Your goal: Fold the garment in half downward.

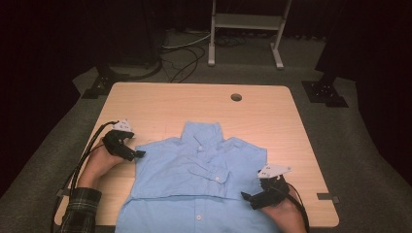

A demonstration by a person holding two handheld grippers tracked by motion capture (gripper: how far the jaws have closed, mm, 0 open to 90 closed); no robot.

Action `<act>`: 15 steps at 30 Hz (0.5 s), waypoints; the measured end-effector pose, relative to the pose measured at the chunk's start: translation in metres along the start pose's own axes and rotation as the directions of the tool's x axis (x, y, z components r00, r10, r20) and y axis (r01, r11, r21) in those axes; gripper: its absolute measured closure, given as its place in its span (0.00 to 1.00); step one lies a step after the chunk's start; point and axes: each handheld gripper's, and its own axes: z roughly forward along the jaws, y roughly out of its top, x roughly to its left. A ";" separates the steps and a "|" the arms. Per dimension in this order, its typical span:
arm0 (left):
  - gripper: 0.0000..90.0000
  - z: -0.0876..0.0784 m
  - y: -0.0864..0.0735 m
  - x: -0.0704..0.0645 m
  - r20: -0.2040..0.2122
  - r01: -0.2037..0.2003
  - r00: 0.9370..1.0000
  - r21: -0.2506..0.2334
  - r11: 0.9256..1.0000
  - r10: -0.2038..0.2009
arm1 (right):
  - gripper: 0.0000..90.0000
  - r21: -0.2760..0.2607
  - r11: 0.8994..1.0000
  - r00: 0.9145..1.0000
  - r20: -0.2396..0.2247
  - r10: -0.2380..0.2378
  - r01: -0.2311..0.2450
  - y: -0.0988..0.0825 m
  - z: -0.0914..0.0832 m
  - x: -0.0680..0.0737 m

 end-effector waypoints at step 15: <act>0.00 0.000 -0.004 -0.001 -0.008 0.011 1.000 -0.034 0.999 -0.011 | 0.00 -0.037 0.999 1.000 0.010 0.009 -0.009 0.035 -0.017 -0.055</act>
